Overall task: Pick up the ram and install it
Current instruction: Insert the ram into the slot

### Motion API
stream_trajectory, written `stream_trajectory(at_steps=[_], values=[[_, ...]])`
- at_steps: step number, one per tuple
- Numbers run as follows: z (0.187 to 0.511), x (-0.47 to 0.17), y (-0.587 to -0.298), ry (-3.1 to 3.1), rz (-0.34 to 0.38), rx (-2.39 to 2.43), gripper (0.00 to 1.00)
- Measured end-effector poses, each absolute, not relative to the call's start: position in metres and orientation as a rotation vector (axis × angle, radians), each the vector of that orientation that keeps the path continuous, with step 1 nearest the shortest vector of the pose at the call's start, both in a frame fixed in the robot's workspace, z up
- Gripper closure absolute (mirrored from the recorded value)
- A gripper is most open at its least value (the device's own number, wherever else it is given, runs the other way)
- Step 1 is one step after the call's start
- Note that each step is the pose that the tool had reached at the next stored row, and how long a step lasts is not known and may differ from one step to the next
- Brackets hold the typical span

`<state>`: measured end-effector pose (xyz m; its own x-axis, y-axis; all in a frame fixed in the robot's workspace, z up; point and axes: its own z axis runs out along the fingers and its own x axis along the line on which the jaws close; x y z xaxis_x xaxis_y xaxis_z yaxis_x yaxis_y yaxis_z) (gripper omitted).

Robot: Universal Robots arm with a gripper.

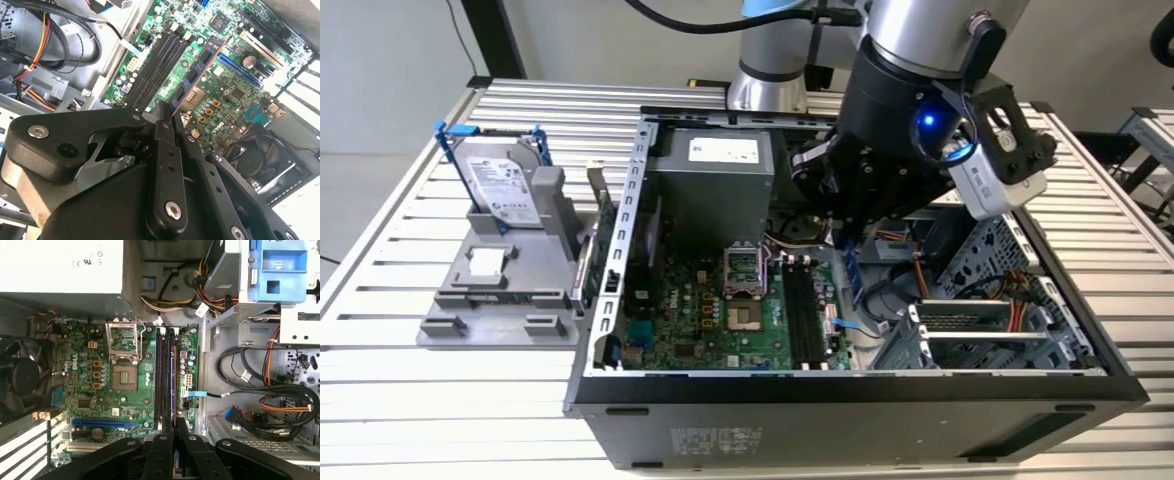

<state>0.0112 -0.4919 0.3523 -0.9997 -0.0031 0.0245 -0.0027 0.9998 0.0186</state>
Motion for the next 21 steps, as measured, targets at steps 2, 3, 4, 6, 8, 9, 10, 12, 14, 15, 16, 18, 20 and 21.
stream_trajectory(at_steps=[2, 3, 4, 6, 8, 9, 10, 12, 14, 15, 16, 18, 20, 21], values=[[0.351, 0.011, -0.492, -3.117, -0.029, 0.005, 1.00], [0.350, 0.011, -0.492, -3.117, -0.029, 0.005, 1.00], [0.350, 0.011, -0.492, -3.117, -0.029, 0.005, 1.00], [0.349, 0.011, -0.492, -3.117, -0.028, 0.005, 1.00], [0.348, 0.011, -0.492, -3.117, -0.029, 0.004, 1.00], [0.347, 0.011, -0.492, -3.117, -0.029, 0.004, 1.00], [0.347, 0.011, -0.492, -3.117, -0.029, 0.004, 1.00], [0.346, 0.011, -0.492, -3.117, -0.029, 0.004, 1.00], [0.345, 0.011, -0.492, -3.117, -0.029, 0.005, 1.00], [0.344, 0.011, -0.492, -3.117, -0.029, 0.005, 1.00], [0.343, 0.011, -0.492, -3.117, -0.029, 0.004, 1.00], [0.339, 0.011, -0.492, -3.117, -0.029, 0.004, 1.00], [0.336, 0.011, -0.492, -3.117, -0.029, 0.004, 1.00], [0.334, 0.011, -0.492, -3.117, -0.029, 0.004, 1.00]])
